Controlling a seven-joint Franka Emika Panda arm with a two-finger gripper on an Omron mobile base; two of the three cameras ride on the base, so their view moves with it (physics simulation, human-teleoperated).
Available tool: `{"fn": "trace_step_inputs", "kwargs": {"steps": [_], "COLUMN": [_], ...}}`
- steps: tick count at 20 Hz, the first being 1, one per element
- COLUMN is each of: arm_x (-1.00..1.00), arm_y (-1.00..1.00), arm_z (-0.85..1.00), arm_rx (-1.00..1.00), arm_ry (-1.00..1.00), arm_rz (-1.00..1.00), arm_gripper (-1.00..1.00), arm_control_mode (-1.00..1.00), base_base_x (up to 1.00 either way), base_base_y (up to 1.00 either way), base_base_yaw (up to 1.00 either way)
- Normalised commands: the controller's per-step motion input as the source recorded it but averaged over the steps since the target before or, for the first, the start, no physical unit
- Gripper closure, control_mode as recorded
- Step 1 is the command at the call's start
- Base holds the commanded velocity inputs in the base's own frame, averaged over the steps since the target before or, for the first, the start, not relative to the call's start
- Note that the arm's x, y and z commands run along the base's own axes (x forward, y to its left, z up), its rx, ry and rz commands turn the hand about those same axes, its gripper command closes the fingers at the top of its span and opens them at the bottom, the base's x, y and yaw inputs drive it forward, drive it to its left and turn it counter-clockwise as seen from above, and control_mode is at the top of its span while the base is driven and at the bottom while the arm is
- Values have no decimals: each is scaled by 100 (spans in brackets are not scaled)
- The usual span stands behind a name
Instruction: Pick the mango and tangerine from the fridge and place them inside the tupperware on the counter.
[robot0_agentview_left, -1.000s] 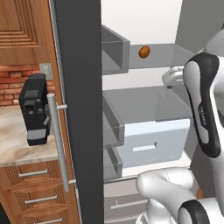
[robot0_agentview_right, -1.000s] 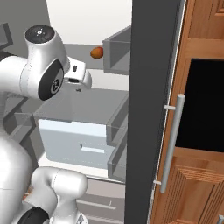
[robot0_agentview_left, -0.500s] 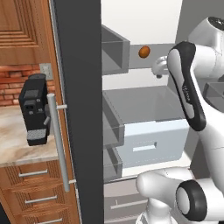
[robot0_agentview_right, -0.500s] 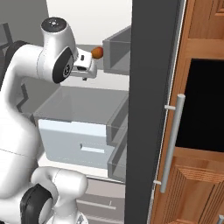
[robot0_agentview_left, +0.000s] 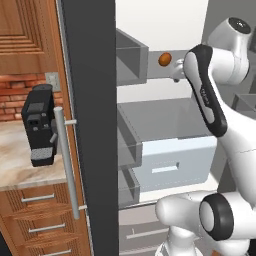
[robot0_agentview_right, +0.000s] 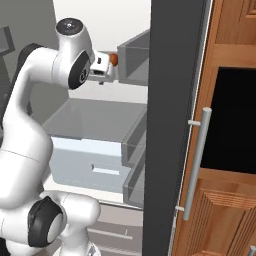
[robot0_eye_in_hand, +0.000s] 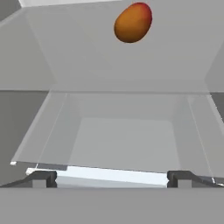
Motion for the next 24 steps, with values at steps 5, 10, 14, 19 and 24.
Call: {"fn": "trace_step_inputs", "kwargs": {"steps": [5, 10, 14, 19, 24], "arm_x": [44, 55, 60, 69, 59], "arm_y": [-1, -6, -11, -2, 0], "arm_z": [9, 6, 0, 4, 0], "arm_rx": [0, 0, 0, 0, 0], "arm_ry": [-5, -1, 0, 0, -5], "arm_rz": [0, 0, 0, 0, 0], "arm_gripper": [-100, -100, -100, -100, -100], "arm_control_mode": [-100, -100, -100, -100, -100], "base_base_x": [0, 0, 0, 0, 0], "base_base_y": [0, 0, 0, 0, 0], "base_base_yaw": [0, 0, 0, 0, 0]}}
